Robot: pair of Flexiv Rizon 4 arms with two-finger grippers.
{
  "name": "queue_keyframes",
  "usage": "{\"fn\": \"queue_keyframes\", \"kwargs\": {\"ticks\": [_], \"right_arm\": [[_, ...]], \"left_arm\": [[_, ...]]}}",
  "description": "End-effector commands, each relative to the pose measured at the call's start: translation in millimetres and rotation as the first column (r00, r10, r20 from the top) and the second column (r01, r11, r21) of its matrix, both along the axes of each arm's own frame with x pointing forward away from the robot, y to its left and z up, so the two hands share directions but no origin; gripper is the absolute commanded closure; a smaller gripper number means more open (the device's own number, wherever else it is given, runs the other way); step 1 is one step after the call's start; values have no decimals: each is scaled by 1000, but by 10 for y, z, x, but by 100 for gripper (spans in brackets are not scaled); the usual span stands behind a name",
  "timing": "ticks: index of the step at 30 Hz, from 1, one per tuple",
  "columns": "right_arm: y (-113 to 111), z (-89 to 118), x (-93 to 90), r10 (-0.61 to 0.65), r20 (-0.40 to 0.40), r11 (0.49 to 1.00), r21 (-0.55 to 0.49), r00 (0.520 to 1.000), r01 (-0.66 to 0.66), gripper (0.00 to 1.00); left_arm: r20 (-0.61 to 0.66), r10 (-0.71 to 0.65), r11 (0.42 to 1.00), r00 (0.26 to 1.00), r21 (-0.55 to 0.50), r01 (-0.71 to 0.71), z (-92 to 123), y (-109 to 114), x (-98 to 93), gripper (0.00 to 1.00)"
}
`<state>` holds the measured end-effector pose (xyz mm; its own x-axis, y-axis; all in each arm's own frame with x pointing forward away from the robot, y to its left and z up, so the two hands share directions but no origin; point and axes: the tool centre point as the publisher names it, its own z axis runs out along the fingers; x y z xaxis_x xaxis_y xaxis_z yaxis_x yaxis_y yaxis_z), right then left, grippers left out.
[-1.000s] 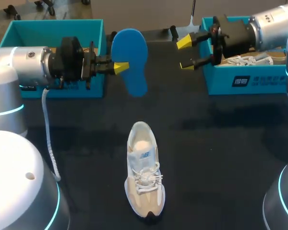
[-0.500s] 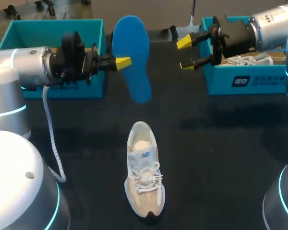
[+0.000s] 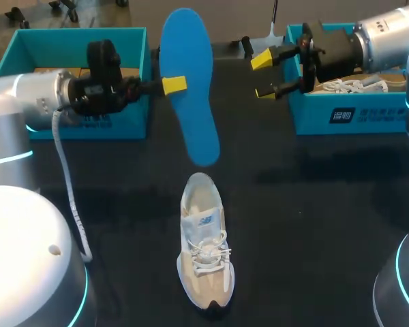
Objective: Take the shoe out of the shoebox, open the shoe tongue, remove and reinsert the insole, then place the shoe into the shoebox
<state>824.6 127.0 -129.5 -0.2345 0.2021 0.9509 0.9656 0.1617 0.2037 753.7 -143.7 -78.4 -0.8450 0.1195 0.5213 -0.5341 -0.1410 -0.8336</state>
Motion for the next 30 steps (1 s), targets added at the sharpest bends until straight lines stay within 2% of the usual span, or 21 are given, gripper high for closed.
{"fn": "queue_keyframes", "kwargs": {"ticks": [1, 4, 11, 18, 25, 30], "right_arm": [[3, 6, -10, -2, 0, 1000, -4, 1000, 2, 0], [3, 6, -10, -2, 0, 1000, -4, 1000, 2, 0], [3, 6, -10, -2, 0, 1000, -4, 1000, 2, 0], [3, 6, -10, -2, 0, 1000, -4, 1000, 2, 0], [3, 6, -10, -2, 0, 1000, -4, 1000, 2, 0], [3, 6, -10, -2, 0, 1000, -4, 1000, 2, 0]], "left_arm": [[-159, -49, 999, 986, -13, 48, -48, -11, 64, 100], [-346, -63, 998, 936, -22, 59, -56, -10, 156, 100], [-535, -60, 998, 843, -3, 69, -164, -16, 247, 100], [-606, -1, 997, 796, 59, 46, -427, -74, 253, 100], [-651, 9, 997, 759, 66, 45, -561, -78, 288, 100], [-732, 32, 995, 681, 86, 46, -725, -88, 340, 100]]}}
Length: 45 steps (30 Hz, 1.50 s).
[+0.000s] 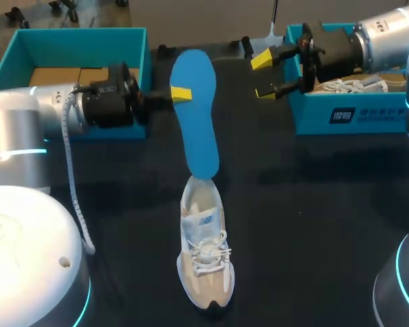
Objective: Take the shoe out of the shoebox, open the shoe tongue, remove and reinsert the insole, then place the shoe into the shoebox
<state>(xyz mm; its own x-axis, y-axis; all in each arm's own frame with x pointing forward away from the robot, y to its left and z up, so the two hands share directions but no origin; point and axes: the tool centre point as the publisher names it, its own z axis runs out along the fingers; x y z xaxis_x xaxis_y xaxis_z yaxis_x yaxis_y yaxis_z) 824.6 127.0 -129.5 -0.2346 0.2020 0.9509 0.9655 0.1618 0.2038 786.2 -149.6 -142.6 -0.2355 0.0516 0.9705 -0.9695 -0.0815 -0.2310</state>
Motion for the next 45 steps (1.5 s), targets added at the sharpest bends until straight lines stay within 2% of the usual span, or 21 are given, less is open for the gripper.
{"fn": "queue_keyframes", "kwargs": {"ticks": [1, 12, 16, 24, 28, 31, 37, 41, 45], "right_arm": [[3, 6, -9, -2, 0, 1000, -4, 1000, 2, 0], [3, 6, -9, -2, 0, 1000, -4, 1000, 2, 0], [3, 6, -9, -2, 0, 1000, -4, 1000, 2, 0], [3, 6, -9, -2, 0, 1000, -4, 1000, 2, 0], [40, -42, -57, -3, -45, 999, -53, 999, 1, 0], [60, -67, -114, -24, -65, 996, -92, 998, 18, 0], [95, 107, -216, -69, -88, 968, -249, 994, 45, 0], [165, 357, -194, -88, -99, 900, -435, 991, 37, 0], [234, 563, -157, -129, -103, 794, -607, 986, 40, 0]], "left_arm": [[-58, 0, 1000, 998, 7, 0, -100, -30, 22, 100], [-217, 29, 999, 976, 30, -23, -440, -108, 78, 100], [-218, 33, 999, 975, 30, -27, -525, -149, 102, 100], [-186, 45, 999, 981, 23, -42, -566, -242, 175, 100], [-200, 58, 998, 978, 8, -57, -566, -298, 267, 100], [-200, 58, 998, 978, 8, -57, -566, -298, 267, 100], [-200, 58, 998, 978, 8, -57, -566, -298, 267, 100], [-200, 58, 998, 978, 8, -57, -566, -298, 267, 100], [-200, 58, 998, 978, 8, -57, -566, -298, 267, 100]]}}
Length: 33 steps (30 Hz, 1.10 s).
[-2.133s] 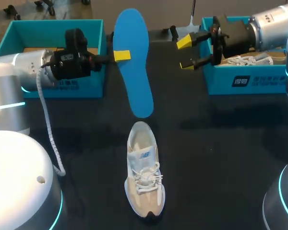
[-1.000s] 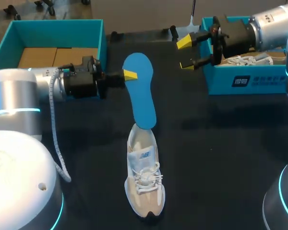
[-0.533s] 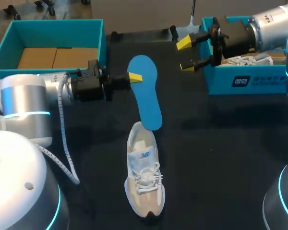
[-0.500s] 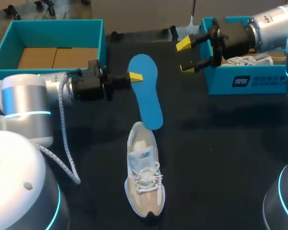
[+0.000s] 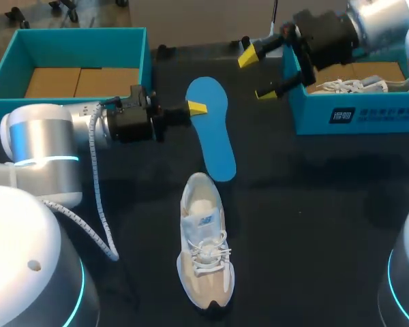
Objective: Take the shoe out of the shoebox, open the shoe tongue, remove and reinsert the insole, then place the shoe into the shoebox
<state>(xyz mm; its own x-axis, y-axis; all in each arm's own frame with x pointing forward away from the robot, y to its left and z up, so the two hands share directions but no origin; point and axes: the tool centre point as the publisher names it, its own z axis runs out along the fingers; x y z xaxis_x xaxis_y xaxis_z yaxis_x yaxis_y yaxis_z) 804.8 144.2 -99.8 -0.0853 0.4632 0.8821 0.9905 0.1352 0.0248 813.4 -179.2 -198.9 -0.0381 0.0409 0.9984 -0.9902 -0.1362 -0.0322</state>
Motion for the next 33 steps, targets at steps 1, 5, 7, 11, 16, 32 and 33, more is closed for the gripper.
{"fn": "queue_keyframes", "kwargs": {"ticks": [1, 5, 7, 11, 16, 32, 33], "right_arm": [[85, 313, 47, -9, -10, 915, -403, 1000, 4, 0], [194, 496, 70, -25, -26, 826, -563, 999, 6, 0], [258, 576, 79, -30, -24, 775, -632, 999, 8, 0], [376, 711, 80, -37, -7, 680, -733, 999, 20, 0], [476, 770, 65, -41, 15, 615, -787, 999, 37, 0], [725, 769, -48, -76, 50, 485, -871, 996, 80, 0], [744, 763, -55, -79, 54, 487, -869, 995, 86, 0]], "left_arm": [[0, 2, 1000, 1000, 0, -2, -3, -2, -5, 100], [0, 2, 1000, 1000, 0, -2, -3, -2, -5, 100], [0, 2, 1000, 1000, 0, -2, -3, -2, -5, 100], [0, 2, 1000, 1000, 0, -2, -3, -2, -5, 100], [0, 2, 1000, 1000, 0, -2, -3, -2, -5, 100], [0, 2, 1000, 1000, 0, -2, -3, -2, -5, 100], [0, 2, 1000, 1000, 0, -2, -3, -2, -5, 100]]}}
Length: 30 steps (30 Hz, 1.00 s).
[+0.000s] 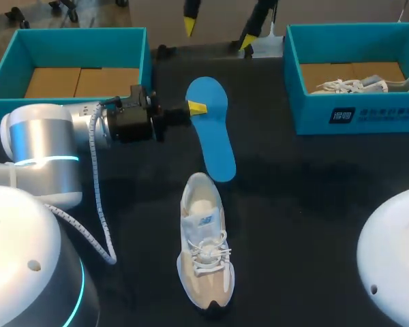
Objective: Take the shoe out of the shoebox, open the shoe tongue, remove and reinsert the insole, then place the shoe into the shoebox
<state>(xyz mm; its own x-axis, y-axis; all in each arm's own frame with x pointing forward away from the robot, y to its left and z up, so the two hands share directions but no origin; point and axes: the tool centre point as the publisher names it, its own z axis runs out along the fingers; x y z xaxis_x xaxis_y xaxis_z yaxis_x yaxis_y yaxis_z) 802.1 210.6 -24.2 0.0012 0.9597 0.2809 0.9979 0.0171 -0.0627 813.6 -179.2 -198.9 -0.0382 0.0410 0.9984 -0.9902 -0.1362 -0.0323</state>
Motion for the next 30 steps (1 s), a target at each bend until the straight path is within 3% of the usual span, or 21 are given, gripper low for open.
{"fn": "queue_keyframes", "kwargs": {"ticks": [1, 7, 17, 22, 30], "right_arm": [[105, 0, -34, 6, 15, 967, -255, 1000, -2, 0], [297, -94, -18, 24, -2, 959, -283, 1000, -24, 0], [434, -119, -60, 24, 47, 950, -313, 999, -8, 0], [347, -243, -48, -11, 62, 980, -197, 998, 23, 0], [167, -209, -38, -15, 77, 999, -31, 997, 17, 0]], "left_arm": [[0, 2, 1000, 1000, 0, -2, -2, -1, -6, 100], [0, 2, 1000, 1000, 0, -2, -2, -1, -6, 100], [0, 2, 1000, 1000, 0, -2, -2, -1, -6, 100], [0, 2, 1000, 1000, 0, -2, -2, -1, -6, 100], [0, 2, 1000, 1000, 0, -2, -2, -1, -6, 100]]}}
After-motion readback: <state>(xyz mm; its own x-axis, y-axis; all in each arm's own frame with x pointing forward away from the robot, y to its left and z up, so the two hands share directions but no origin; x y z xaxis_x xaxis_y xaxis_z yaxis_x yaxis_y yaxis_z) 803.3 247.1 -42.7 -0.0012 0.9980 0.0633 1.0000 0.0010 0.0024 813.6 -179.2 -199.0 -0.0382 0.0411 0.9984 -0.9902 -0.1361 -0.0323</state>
